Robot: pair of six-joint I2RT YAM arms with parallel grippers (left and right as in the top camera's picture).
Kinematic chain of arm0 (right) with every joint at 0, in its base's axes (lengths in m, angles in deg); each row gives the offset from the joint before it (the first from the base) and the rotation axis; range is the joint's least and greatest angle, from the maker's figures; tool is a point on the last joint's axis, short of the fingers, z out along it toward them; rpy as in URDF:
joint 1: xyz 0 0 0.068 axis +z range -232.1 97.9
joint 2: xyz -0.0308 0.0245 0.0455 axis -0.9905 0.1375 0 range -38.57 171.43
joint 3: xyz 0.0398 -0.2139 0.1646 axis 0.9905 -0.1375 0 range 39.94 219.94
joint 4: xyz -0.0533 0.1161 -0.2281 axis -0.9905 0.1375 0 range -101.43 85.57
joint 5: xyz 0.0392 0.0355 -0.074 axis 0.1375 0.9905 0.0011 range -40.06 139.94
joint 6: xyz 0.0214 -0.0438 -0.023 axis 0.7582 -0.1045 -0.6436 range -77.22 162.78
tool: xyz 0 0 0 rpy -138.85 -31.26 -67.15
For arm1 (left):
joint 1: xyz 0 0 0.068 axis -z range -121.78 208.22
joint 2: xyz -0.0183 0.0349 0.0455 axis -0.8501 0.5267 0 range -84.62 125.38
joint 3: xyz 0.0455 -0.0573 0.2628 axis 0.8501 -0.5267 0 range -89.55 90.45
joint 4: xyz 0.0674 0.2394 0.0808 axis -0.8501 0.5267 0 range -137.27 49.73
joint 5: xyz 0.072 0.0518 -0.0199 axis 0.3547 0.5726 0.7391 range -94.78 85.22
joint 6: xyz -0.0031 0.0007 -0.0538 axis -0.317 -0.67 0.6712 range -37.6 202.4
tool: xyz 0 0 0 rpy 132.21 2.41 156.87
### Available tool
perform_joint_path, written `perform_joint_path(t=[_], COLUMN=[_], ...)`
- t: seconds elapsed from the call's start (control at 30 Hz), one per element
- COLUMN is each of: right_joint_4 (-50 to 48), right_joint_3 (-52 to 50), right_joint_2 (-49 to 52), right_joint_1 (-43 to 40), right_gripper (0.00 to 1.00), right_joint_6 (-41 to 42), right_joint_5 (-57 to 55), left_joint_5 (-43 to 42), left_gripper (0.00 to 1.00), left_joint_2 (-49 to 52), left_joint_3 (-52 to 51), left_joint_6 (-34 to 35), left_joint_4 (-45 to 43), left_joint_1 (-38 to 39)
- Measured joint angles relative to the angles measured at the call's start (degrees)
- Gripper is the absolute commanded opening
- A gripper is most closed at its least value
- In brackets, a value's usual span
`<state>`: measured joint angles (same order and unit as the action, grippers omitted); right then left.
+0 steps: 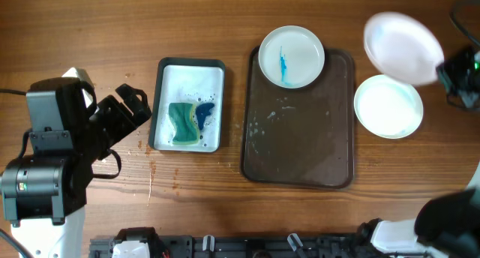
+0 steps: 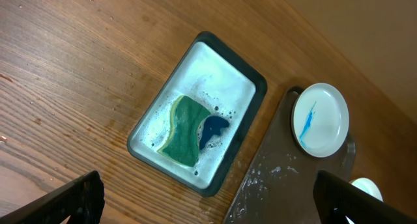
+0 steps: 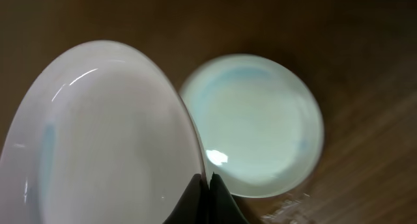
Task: Clean dirty plates on tray and stack at the side
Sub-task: 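Carry the plate right and stack it on the plate beside the tray, then release the plate and withdraw the right gripper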
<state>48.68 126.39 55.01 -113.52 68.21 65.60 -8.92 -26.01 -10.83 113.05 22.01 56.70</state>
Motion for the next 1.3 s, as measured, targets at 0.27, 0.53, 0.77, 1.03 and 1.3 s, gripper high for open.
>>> perform_joint_path(t=[0.27, 0.53, 0.77, 1.03, 1.3], right_joint_4=[-2.01, -2.56, -8.04, -6.99, -8.41], right_joint_3=[-14.53, -12.52, -9.99, -9.6, -10.21], right_joint_2=[9.42, 4.37, -17.73, -12.35, 11.78], right_joint_1=[-3.15, -1.9, 13.7, 37.66, 31.61], right_gripper=[0.23, 0.47, 0.47, 0.04, 0.04], right_joint_6=[-3.15, -3.23, -8.74, -12.85, -11.19], right_joint_5=[-2.12, -3.78, 4.04, -0.59, -6.93], left_joint_5=[0.0, 0.0, 0.0, 0.0, 0.0], left_gripper=[1.0, 1.0, 1.0, 1.0, 1.0], left_joint_2=[0.0, 0.0, 0.0, 0.0, 0.0], left_joint_3=[0.0, 0.0, 0.0, 0.0, 0.0], left_joint_6=[0.02, 0.0, 0.0, 0.0, 0.0], left_joint_4=[0.0, 0.0, 0.0, 0.0, 0.0], left_joint_1=[0.0, 0.0, 0.0, 0.0, 0.0])
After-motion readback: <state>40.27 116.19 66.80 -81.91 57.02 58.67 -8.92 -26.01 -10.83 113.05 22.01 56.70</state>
